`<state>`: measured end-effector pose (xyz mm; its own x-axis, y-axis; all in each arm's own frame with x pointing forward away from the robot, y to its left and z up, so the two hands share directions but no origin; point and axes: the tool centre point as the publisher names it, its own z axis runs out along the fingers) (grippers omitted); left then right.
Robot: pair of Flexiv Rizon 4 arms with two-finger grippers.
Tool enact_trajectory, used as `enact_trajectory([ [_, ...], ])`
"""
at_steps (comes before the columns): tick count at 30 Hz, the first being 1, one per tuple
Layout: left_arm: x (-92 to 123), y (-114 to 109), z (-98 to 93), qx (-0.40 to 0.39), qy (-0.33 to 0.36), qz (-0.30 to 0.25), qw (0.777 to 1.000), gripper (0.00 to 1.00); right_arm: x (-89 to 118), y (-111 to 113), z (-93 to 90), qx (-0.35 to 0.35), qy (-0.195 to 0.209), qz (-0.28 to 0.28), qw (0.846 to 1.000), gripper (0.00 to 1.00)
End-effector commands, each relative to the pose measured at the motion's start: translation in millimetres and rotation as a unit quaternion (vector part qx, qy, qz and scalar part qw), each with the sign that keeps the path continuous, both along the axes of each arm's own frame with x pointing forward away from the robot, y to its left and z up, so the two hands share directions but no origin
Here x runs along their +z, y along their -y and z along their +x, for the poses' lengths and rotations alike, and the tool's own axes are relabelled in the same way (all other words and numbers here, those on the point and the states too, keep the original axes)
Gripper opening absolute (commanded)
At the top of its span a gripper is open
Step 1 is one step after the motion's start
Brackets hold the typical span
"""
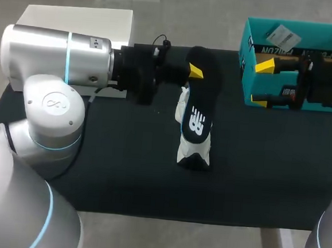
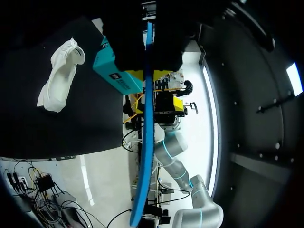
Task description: Take the shoe out of the shoebox, open the shoe tongue, remove and reinsert the insole, then place the shoe into the shoebox
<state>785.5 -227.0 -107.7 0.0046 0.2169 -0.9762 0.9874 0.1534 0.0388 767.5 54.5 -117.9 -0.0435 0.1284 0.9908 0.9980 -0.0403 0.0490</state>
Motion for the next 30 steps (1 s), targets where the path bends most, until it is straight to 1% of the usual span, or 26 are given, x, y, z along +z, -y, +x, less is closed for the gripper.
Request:
enact_trajectory([
  [1, 1.0, -1.7, -7.3, 0.004, -0.004, 0.008, 1.0, 0.0, 0.3, -1.0, -1.9, -0.002, 0.0, -0.002, 1.0, 1.0],
  [5, 0.0, -4.5, -12.4, 0.004, -0.016, 0.016, 1.0, 0.0, 0.3, -1.0, -1.9, -0.002, 0.0, -0.002, 1.0, 1.0],
  [6, 0.0, -4.9, -13.6, 0.006, -0.02, 0.015, 1.0, 0.0, -7.1, 1.0, -3.2, 0.015, -0.005, -0.015, 1.0, 1.0],
  [7, 0.0, -5.2, -15.2, 0.007, -0.024, 0.015, 1.0, 0.0, -12.6, 6.7, -4.3, 0.013, -0.01, -0.024, 1.0, 1.0],
  [9, 0.9, -5.4, -19.9, 0.007, -0.031, 0.012, 0.999, 0.0, -21.4, 22.1, -7.5, 0.013, -0.008, -0.062, 0.998, 1.0],
  [11, 1.4, -6.4, -24.1, 0.005, -0.04, 0.012, 0.999, 0.0, -24.9, 39.5, -11.4, 0.012, 0.001, -0.104, 0.995, 1.0],
  [13, -0.3, -8.6, -27.2, 0.002, -0.044, 0.012, 0.999, 0.0, -25.6, 57.8, -14.9, 0.001, 0.004, -0.128, 0.992, 1.0],
  [17, -4.3, -14.6, -31.9, 0.006, -0.056, 0.017, 0.998, 0.0, -22.6, 96.9, -20.6, -0.029, 0.014, -0.181, 0.983, 1.0],
  [21, -9.4, -21.4, -35.4, 0.015, -0.066, 0.02, 0.998, 0.0, -14.9, 126.8, -25.9, -0.045, 0.017, -0.234, 0.971, 1.0],
  [24, -11.1, -26.7, -37.7, 0.02, -0.07, 0.022, 0.997, 0.0, -6.4, 141.2, -30.8, -0.044, 0.019, -0.253, 0.966, 1.0],
  [26, -12.4, -29.1, -37.7, 0.023, -0.071, 0.024, 0.997, 0.0, -0.5, 147.2, -34.1, -0.044, 0.019, -0.254, 0.966, 1.0],
  [30, -13.8, -31.8, -38.0, 0.028, -0.074, 0.025, 0.997, 0.0, 7.0, 151.0, -38.1, -0.044, 0.021, -0.254, 0.966, 1.0],
])
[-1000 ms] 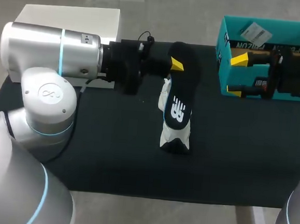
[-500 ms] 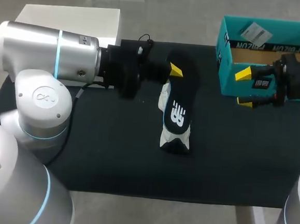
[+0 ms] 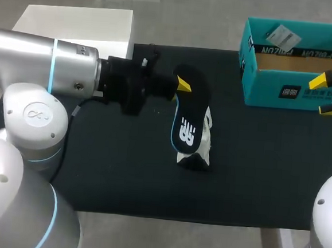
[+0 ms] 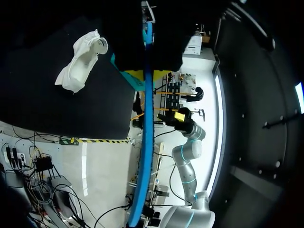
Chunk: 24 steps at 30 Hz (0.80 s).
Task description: Take the shoe out of the shoebox, open the shoe tongue, remove and reinsert the insole, then place the shoe into the shoebox
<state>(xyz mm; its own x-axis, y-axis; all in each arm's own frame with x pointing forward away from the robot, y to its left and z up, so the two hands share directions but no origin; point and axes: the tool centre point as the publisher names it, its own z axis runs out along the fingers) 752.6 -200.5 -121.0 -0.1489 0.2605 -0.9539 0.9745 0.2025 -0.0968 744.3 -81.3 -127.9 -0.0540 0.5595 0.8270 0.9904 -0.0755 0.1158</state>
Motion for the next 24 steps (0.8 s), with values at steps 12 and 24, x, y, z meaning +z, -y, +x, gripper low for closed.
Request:
enact_trajectory([
  [12, 2.5, -1.7, -8.9, 0.015, -0.014, -0.029, 0.999, 0.0, 17.6, 14.3, -14.8, -0.013, 0.005, -0.028, 1.0, 1.0],
  [24, 2.5, -1.7, -8.9, 0.015, -0.014, -0.029, 0.999, 0.0, 17.6, 14.3, -14.8, -0.013, 0.005, -0.028, 1.0, 1.0],
])
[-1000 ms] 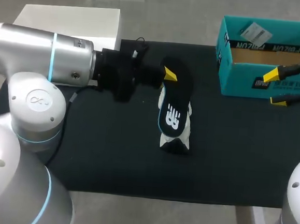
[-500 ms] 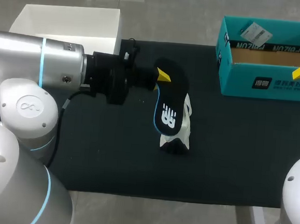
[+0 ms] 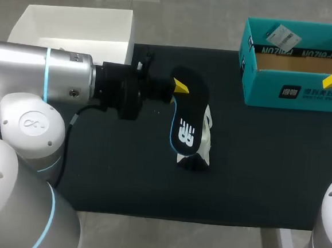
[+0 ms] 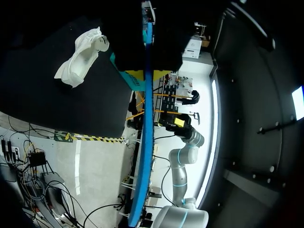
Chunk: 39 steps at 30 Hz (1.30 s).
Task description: Take the shoe out of the shoebox, open the shoe tongue, remove and reinsert the insole, then place the shoe into the shoebox
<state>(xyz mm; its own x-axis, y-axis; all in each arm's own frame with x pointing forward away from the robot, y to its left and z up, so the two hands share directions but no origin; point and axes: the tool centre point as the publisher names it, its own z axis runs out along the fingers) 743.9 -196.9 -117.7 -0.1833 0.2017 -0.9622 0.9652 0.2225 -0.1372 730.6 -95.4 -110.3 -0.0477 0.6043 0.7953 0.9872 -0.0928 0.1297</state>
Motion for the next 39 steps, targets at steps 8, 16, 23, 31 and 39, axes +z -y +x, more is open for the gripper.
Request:
enact_trajectory([
  [8, -0.8, 1.9, -0.2, 0.001, 0.001, 0.0, 1.0, 0.0, 0.0, 0.2, -1.2, -0.001, 0.0, -0.001, 1.0, 1.0],
  [16, -39.5, 22.3, 19.9, 0.033, -0.085, 0.084, 0.992, 0.0, 0.0, 0.2, -1.2, -0.001, 0.0, -0.001, 1.0, 1.0],
  [23, -79.6, 34.0, 28.5, 0.007, -0.156, 0.125, 0.98, 0.0, 0.0, 0.2, -1.2, -0.001, 0.0, -0.001, 1.0, 1.0],
  [31, -115.1, 41.1, 35.2, -0.039, -0.205, 0.136, 0.968, 0.0, 0.0, 0.2, -1.2, -0.001, 0.0, -0.001, 1.0, 1.0],
  [39, -137.6, 47.5, 37.2, -0.075, -0.233, 0.143, 0.959, 0.0, 0.0, 0.2, -1.2, -0.001, 0.0, -0.001, 1.0, 1.0],
])
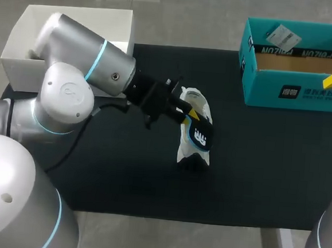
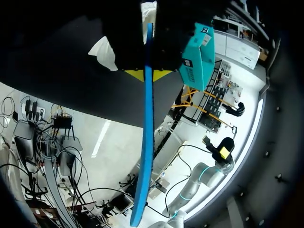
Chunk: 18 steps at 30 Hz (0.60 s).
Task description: Take the shoe out of the shoebox, open the shoe tongue, remove and reinsert the insole, then place the shoe into the shoebox
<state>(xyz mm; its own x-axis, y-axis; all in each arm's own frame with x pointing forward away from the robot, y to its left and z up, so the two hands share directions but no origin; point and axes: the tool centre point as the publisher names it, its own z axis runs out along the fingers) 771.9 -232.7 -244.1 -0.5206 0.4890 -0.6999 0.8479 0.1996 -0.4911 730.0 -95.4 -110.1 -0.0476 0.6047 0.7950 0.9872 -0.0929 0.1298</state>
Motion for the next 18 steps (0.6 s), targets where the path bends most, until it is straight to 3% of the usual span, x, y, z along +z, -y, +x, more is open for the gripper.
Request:
enact_trajectory([
  [1, -11.7, 11.8, 9.3, -0.013, -0.015, 0.001, 1.0, 0.0, -0.2, 0.2, -0.6, -0.001, 0.0, -0.001, 1.0, 1.0],
  [18, -13.7, 11.3, 8.9, -0.012, -0.018, 0.008, 1.0, 0.0, -0.2, 0.2, -0.6, -0.001, 0.0, -0.001, 1.0, 1.0],
])
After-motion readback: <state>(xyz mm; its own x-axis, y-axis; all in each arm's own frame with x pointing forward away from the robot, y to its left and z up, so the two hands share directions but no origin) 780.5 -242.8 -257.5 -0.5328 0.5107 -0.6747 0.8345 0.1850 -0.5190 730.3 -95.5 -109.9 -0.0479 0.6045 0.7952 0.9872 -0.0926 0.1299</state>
